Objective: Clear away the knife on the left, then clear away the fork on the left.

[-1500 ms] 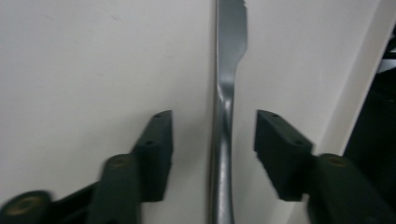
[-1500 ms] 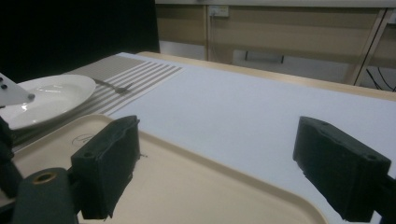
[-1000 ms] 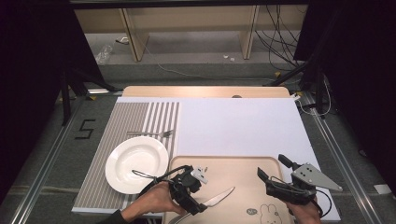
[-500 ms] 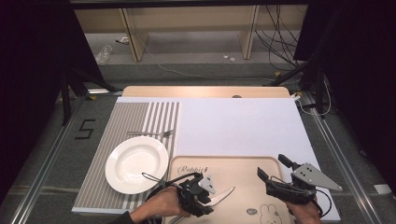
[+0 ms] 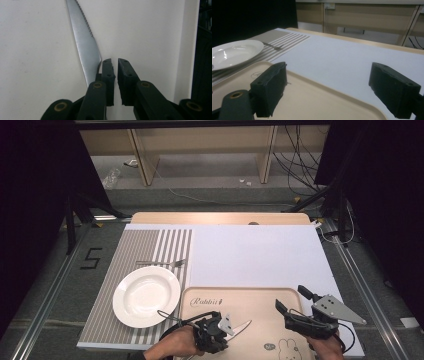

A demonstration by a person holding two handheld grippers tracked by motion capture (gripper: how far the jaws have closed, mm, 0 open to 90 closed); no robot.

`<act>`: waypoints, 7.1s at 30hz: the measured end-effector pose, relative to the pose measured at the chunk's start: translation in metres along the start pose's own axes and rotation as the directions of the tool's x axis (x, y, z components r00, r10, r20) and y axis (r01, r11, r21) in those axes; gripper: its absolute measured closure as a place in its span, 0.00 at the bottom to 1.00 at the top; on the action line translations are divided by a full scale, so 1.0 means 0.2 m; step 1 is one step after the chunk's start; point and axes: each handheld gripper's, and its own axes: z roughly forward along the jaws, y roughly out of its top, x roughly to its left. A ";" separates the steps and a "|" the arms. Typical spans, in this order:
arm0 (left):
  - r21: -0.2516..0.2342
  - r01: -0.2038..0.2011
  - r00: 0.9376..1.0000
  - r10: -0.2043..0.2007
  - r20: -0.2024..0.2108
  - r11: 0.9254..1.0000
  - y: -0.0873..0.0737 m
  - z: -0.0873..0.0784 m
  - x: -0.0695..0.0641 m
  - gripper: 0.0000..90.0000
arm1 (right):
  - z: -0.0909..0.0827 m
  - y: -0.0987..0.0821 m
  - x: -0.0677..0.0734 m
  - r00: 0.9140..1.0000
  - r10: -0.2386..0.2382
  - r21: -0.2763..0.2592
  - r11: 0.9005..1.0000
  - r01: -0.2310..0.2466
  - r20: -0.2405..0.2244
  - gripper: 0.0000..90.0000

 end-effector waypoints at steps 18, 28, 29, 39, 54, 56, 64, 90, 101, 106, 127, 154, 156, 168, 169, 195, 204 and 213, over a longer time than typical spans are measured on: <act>-0.026 0.014 0.998 -0.015 -0.062 1.000 -0.02 0.02 0.02 0.99 | 0.00 0.00 0.00 1.000 -0.006 0.003 1.000 0.006 -0.002 0.18; -0.044 0.049 0.995 -0.053 -0.080 0.998 -0.04 0.00 0.06 0.99 | 0.00 0.00 0.01 1.000 -0.012 0.004 1.000 0.013 -0.007 0.18; -0.047 0.056 0.995 -0.060 -0.078 0.997 -0.05 0.00 0.07 0.99 | 0.00 0.00 0.01 1.000 -0.011 0.004 1.000 0.011 -0.008 0.18; -0.056 0.071 0.992 -0.077 -0.098 0.996 -0.07 -0.02 0.11 0.99 | 0.00 0.00 0.01 1.000 -0.011 0.005 1.000 0.011 -0.008 0.18; -0.052 0.102 0.983 -0.109 -0.145 0.993 -0.13 -0.06 0.17 0.99 | 0.00 0.00 0.01 1.000 -0.006 0.006 1.000 0.006 -0.007 0.18; -0.050 0.104 0.983 -0.111 -0.149 0.993 -0.14 -0.06 0.18 0.99 | 0.00 0.00 0.01 1.000 -0.005 0.007 1.000 0.005 -0.007 0.18; -0.063 0.136 0.976 -0.144 -0.161 0.989 -0.19 -0.09 0.20 0.99 | 0.00 0.00 0.01 1.000 -0.009 0.008 1.000 0.009 -0.010 0.18; -0.063 0.203 0.957 -0.212 -0.199 0.977 -0.33 -0.17 0.25 0.99 | 0.00 0.00 0.01 1.000 -0.012 0.008 1.000 0.012 -0.014 0.18; -0.058 0.228 0.953 -0.235 -0.189 0.972 -0.37 -0.20 0.27 0.99 | 0.00 0.00 0.01 1.000 -0.013 0.010 1.000 0.013 -0.014 0.18; -0.063 0.237 0.951 -0.244 -0.188 0.970 -0.37 -0.22 0.28 0.99 | 0.00 0.00 0.01 1.000 -0.013 0.008 1.000 0.014 -0.016 0.18; -0.238 0.249 0.936 -0.297 -0.189 0.939 -0.35 -0.33 0.29 0.39 | 0.01 0.00 0.01 1.000 -0.013 0.007 1.000 0.013 -0.018 0.18; -0.491 0.271 0.875 -0.425 -0.233 0.828 -0.41 -0.57 0.37 0.23 | 0.00 0.00 0.01 1.000 -0.011 0.000 1.000 0.011 -0.027 0.17; -0.504 0.271 0.870 -0.432 -0.236 0.821 -0.41 -0.59 0.37 0.23 | 0.00 0.00 0.01 1.000 -0.010 -0.003 1.000 0.010 -0.028 0.17; -0.545 0.283 0.838 -0.480 -0.259 0.789 -0.45 -0.64 0.42 0.23 | 0.01 0.00 0.00 0.999 -0.003 -0.007 1.000 0.003 -0.036 0.17; -0.546 0.286 0.835 -0.485 -0.262 0.787 -0.46 -0.64 0.42 0.23 | 0.00 0.00 0.00 0.999 -0.004 -0.006 1.000 0.004 -0.035 0.17; -0.582 0.313 0.756 -0.568 -0.325 0.750 -0.58 -0.72 0.54 0.22 | 0.01 0.01 0.01 0.999 -0.010 -0.006 1.000 0.010 -0.033 0.17; -0.583 0.306 0.745 -0.570 -0.345 0.753 -0.60 -0.75 0.60 0.22 | 0.01 0.00 0.01 1.000 -0.008 0.001 1.000 0.008 -0.030 0.17; -0.530 0.324 0.734 -0.562 -0.382 0.784 -0.61 -0.78 0.72 0.22 | 0.01 0.00 0.01 1.000 -0.009 0.006 1.000 0.009 -0.025 0.17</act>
